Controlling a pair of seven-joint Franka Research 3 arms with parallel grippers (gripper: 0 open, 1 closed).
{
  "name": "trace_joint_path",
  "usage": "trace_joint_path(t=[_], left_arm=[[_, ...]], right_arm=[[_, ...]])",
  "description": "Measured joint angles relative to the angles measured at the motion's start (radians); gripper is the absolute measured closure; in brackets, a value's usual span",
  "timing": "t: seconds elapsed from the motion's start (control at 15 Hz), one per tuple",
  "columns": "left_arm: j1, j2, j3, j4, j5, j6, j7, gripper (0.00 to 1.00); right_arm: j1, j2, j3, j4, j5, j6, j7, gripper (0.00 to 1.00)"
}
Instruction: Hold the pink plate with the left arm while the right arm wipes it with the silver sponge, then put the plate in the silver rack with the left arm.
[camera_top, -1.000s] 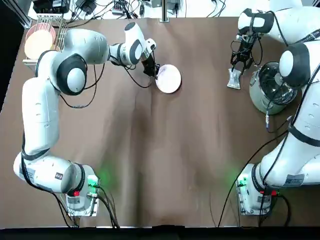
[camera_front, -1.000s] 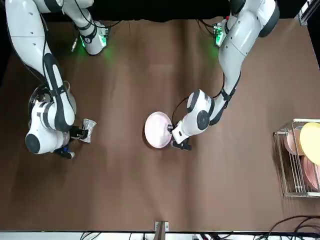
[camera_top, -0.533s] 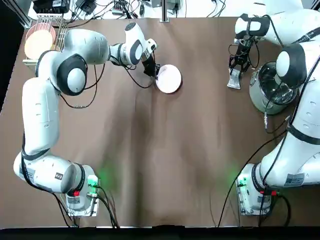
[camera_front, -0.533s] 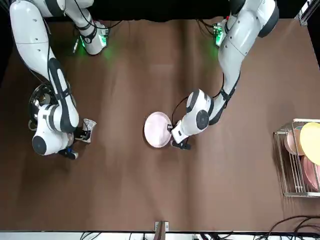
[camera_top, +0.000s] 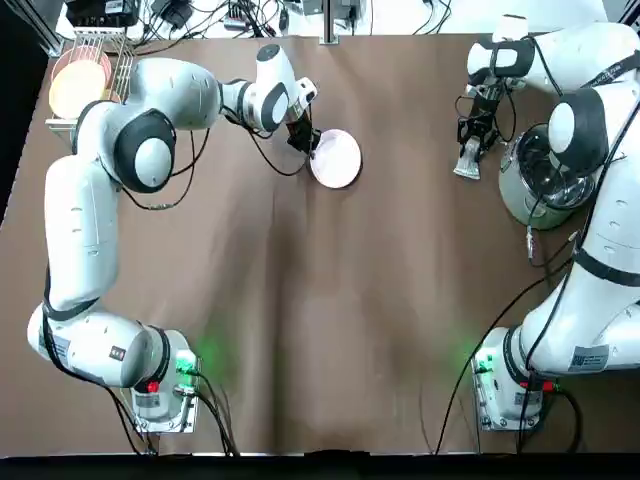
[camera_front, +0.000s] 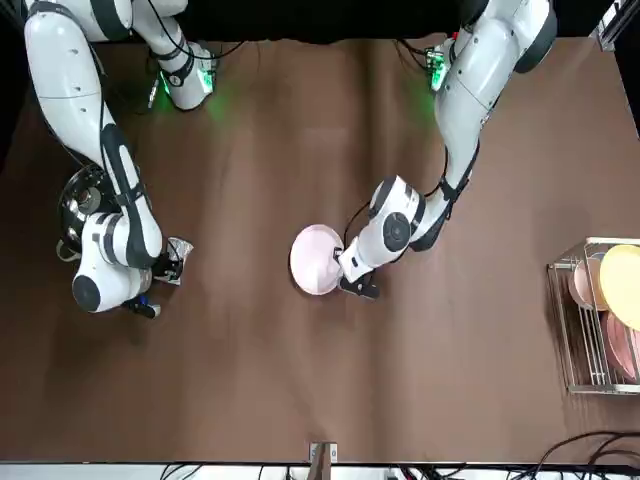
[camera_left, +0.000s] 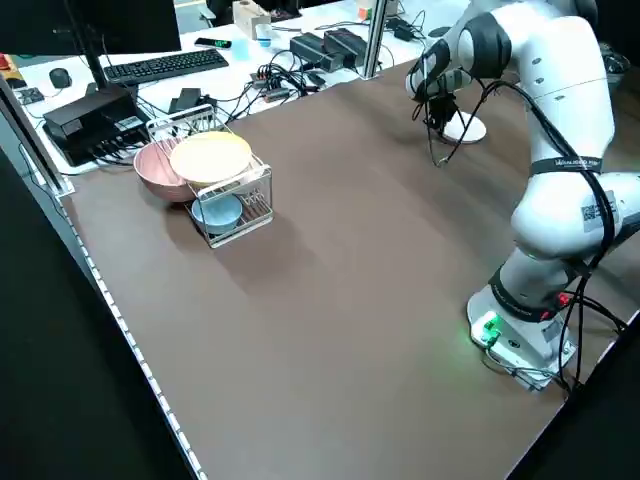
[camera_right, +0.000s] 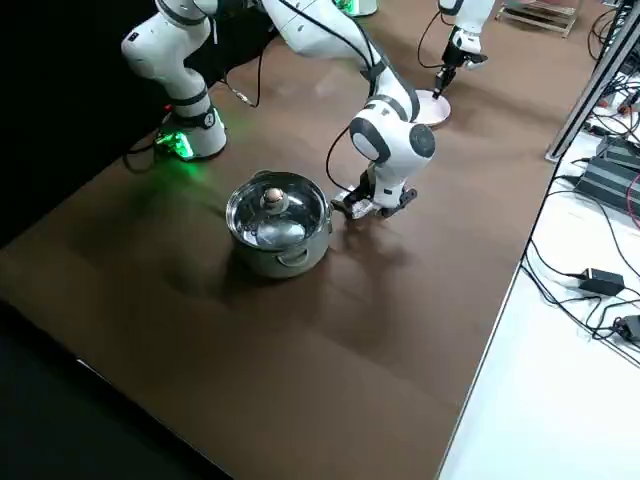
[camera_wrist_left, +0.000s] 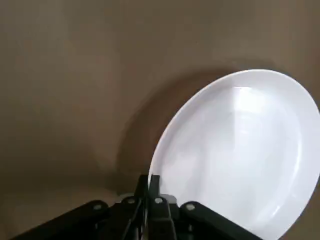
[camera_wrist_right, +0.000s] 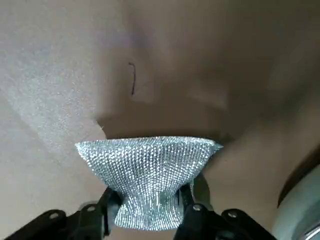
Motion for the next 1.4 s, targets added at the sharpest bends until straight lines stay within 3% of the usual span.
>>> trace_joint_path(t=[0.07, 0.2, 0.27, 0.33, 0.67, 1.4], left_arm=[[-0.003, -0.002, 0.0, 0.0, 0.019, 0.0, -0.02, 0.97], [-0.004, -0.004, 0.0, 0.0, 0.036, 0.0, -0.039, 0.97], [-0.004, -0.004, 0.0, 0.001, 0.038, 0.0, -0.043, 0.97], [-0.004, -0.004, 0.0, 0.001, 0.038, 0.0, -0.043, 0.97], [-0.004, -0.004, 0.0, 0.001, 0.039, 0.0, -0.043, 0.97], [-0.004, -0.004, 0.0, 0.001, 0.039, 0.001, -0.043, 0.97]], right_arm=[[0.0, 0.0, 0.0, 0.0, 0.0, 0.0, 0.0, 0.5], [0.001, 0.0, 0.0, 0.0, 0.0, -0.002, 0.002, 0.69], [0.005, 0.0, 0.001, 0.004, 0.0, -0.002, 0.029, 0.85], [0.01, 0.001, 0.002, 0.01, 0.0, -0.003, 0.042, 0.89], [0.064, 0.0, 0.007, 0.107, 0.021, -0.052, 0.119, 0.9], [0.268, 0.0, 0.012, 0.252, 0.327, -0.085, 0.301, 0.9]])
